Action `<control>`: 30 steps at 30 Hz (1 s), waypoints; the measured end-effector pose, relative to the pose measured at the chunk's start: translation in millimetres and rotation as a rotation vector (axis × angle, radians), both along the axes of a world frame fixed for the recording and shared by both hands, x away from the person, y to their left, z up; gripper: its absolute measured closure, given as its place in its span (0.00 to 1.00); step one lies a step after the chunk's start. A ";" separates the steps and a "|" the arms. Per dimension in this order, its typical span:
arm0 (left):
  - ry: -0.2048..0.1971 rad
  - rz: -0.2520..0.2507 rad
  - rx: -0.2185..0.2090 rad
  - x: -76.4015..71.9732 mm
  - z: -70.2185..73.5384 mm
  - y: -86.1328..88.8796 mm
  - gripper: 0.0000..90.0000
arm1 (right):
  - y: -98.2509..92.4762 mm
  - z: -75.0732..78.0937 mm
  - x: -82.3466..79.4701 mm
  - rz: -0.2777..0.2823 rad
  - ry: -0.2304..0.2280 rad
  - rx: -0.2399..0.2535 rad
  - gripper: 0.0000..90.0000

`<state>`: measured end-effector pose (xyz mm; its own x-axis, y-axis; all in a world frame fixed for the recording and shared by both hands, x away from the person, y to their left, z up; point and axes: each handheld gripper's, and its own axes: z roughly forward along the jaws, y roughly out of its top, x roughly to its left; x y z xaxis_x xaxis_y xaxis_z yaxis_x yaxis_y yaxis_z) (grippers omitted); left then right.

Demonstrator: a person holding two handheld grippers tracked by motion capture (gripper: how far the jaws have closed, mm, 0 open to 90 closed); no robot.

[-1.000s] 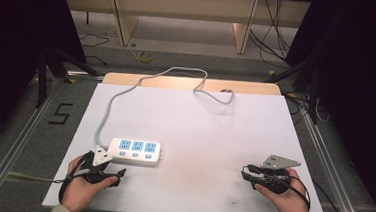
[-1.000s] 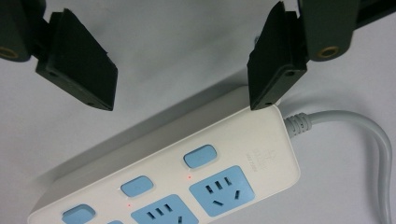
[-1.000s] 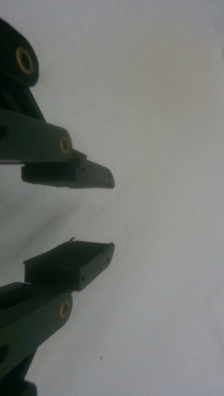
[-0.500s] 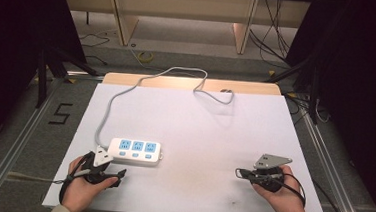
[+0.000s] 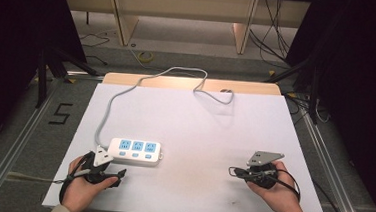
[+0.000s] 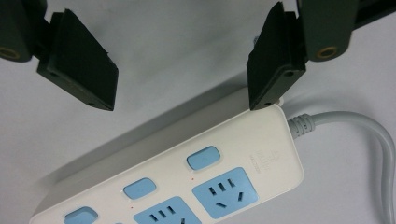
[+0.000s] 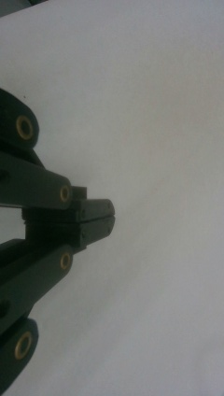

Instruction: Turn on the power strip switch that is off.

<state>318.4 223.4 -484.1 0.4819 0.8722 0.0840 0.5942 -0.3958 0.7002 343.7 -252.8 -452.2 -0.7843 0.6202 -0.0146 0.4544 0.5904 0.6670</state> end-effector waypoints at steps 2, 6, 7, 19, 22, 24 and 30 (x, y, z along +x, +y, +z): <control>0.003 -0.003 0.005 0.0 0.6 0.4 0.27 | 1.4 0.7 0.7 0.002 0.001 0.001 1.00; 0.003 -0.004 0.006 -0.1 0.8 0.4 0.27 | 8.0 3.8 3.4 0.015 0.005 -0.003 1.00; 0.003 -0.003 0.006 -0.1 0.8 0.4 0.27 | 9.5 4.0 4.1 0.020 0.004 -0.003 1.00; 0.000 -0.001 0.007 0.1 0.5 0.1 0.27 | 19.4 6.5 8.0 0.038 0.019 -0.011 1.00; 0.001 0.000 0.008 0.2 0.2 0.0 0.27 | 23.4 7.5 9.2 0.047 0.021 -0.017 1.00; 0.001 0.000 0.007 0.2 0.3 -0.1 0.27 | 24.1 7.6 9.7 0.050 0.020 -0.018 1.00; 0.000 -0.001 0.009 0.2 0.4 -0.1 0.27 | 31.4 8.8 11.6 0.064 0.023 -0.024 1.00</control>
